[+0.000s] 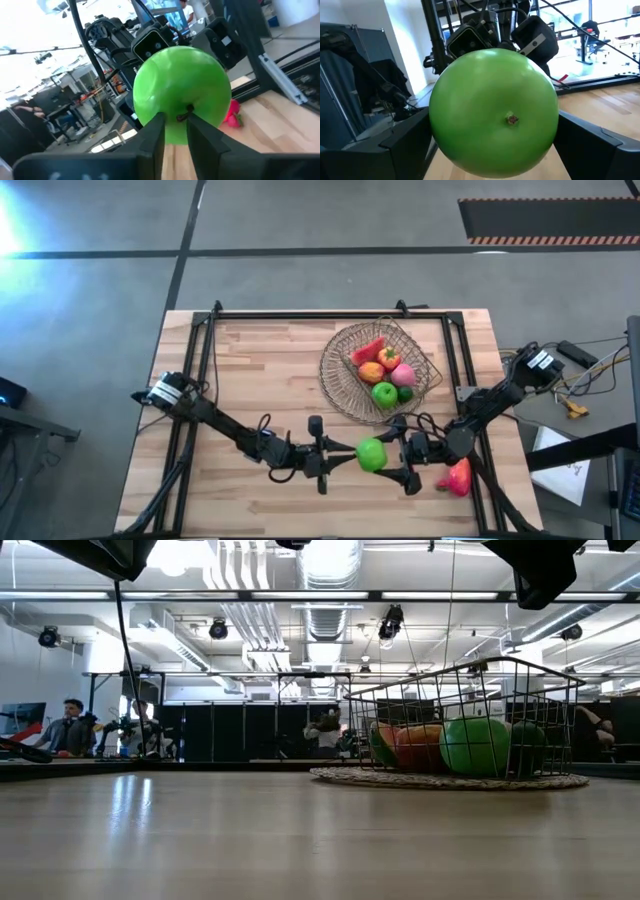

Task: Build produce basket
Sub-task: Put the green apple into the gold mesh basket

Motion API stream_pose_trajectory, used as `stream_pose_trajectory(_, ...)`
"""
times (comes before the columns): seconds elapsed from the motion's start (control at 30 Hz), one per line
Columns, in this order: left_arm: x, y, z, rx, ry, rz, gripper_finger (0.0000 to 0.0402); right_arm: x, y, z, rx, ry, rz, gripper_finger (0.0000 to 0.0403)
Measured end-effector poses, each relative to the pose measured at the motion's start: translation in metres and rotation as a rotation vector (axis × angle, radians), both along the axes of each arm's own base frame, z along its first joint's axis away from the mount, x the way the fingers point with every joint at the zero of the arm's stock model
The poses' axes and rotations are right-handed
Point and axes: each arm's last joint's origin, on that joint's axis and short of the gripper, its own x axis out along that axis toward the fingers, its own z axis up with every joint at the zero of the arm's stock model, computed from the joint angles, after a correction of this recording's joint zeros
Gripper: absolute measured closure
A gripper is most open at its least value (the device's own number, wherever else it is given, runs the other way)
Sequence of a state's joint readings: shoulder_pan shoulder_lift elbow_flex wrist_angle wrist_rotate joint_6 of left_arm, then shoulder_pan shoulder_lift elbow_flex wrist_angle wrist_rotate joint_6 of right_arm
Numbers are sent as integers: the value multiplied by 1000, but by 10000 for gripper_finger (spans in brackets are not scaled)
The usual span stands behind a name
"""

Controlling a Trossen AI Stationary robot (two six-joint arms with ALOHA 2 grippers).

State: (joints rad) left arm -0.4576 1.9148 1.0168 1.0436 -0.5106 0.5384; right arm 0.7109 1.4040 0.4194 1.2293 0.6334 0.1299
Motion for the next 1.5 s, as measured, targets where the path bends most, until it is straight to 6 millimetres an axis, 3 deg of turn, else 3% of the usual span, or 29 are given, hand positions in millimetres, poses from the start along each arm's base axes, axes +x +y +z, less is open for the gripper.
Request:
stream_pose_trajectory(0.37,1,-2,-3,5,7,-93,392,1,-1,2,7,-5,-21,51)
stream_pose_trajectory(0.8,2,0,-1,-46,-1,-94,346,6,4,7,-20,-9,-29,51)
stream_pose_trajectory(1.1,2,1,0,-51,-10,-83,396,6,4,7,-23,-10,-26,51)
stream_pose_trajectory(1.5,-1,1,-3,-19,82,-13,400,6,3,-3,-66,94,-122,28)
